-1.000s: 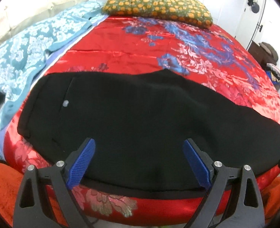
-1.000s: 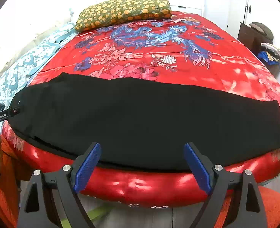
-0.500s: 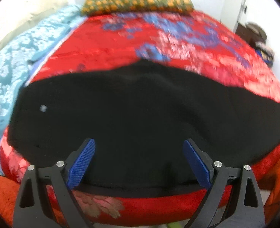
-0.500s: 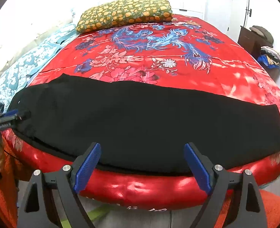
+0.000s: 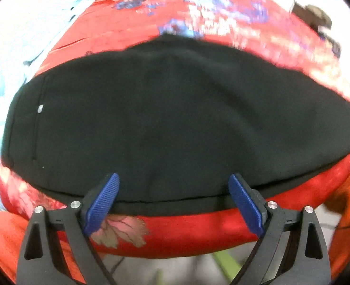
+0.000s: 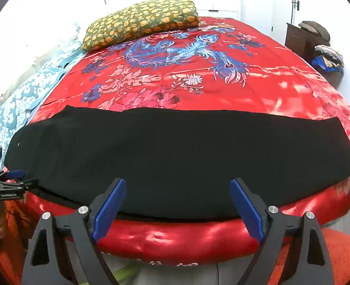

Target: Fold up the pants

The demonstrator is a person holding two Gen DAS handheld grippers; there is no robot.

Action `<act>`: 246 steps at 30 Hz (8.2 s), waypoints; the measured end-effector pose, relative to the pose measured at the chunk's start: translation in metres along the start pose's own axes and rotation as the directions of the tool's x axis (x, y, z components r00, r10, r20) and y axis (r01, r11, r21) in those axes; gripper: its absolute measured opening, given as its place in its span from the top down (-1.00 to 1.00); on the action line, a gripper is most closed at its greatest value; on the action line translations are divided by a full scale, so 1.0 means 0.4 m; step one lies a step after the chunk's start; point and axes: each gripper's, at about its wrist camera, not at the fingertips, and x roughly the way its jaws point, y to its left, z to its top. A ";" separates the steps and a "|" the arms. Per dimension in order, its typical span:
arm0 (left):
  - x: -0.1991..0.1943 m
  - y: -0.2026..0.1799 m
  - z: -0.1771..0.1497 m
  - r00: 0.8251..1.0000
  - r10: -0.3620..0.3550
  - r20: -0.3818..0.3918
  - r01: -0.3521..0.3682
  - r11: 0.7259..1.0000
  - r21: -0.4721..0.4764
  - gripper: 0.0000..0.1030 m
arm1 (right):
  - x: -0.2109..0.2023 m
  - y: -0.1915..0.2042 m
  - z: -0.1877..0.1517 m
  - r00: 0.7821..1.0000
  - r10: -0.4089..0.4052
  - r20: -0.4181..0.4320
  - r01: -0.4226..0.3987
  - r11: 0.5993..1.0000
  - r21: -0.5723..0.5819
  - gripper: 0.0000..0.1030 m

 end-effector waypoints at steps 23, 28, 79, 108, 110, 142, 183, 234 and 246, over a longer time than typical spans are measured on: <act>0.044 -0.041 -0.005 0.996 0.075 -0.046 -0.070 0.993 0.097 -0.85 | 0.039 -0.010 -0.010 0.998 0.005 -0.057 -0.005 1.000 0.008 -0.72; 0.003 -0.027 0.004 1.000 0.022 0.010 -0.022 0.999 0.031 -0.85 | 0.034 -0.012 -0.008 0.999 0.011 -0.050 -0.011 1.000 0.016 -0.72; -0.033 -0.153 0.011 0.996 0.087 -0.009 -0.086 0.993 0.076 -0.84 | 0.106 -0.885 0.100 0.958 0.196 -0.211 -0.143 0.960 0.242 -0.44; -0.030 -0.074 0.002 0.999 0.034 0.014 -0.034 0.999 -0.037 -0.84 | -0.016 -0.537 0.112 0.562 0.797 0.224 -0.779 0.418 0.467 0.71; -0.031 -0.052 -0.003 0.999 0.030 0.022 -0.028 0.998 -0.057 -0.84 | -0.003 -0.439 0.120 0.511 0.823 0.247 -0.807 0.360 0.469 0.71; 0.018 -0.110 0.121 0.971 -0.237 -0.029 0.236 0.972 -0.013 -0.23 | -0.068 0.120 0.021 0.935 0.353 0.014 -0.352 0.934 -0.054 -0.87; 0.080 -0.065 0.117 0.992 -0.086 -0.090 0.084 0.996 -0.033 0.69 | -0.049 -0.076 -0.014 0.998 0.014 0.053 -0.019 0.994 0.107 -0.87; 0.101 -0.136 0.030 0.992 -0.122 0.020 0.119 0.987 0.112 -0.99 | 0.215 0.190 -0.007 0.993 -0.030 -0.114 0.004 0.975 -0.222 -1.00; 0.094 -0.117 0.027 0.986 -0.163 0.033 0.159 0.982 0.104 -0.99 | 0.127 0.175 0.042 0.999 -0.035 -0.011 0.033 0.994 -0.103 -1.00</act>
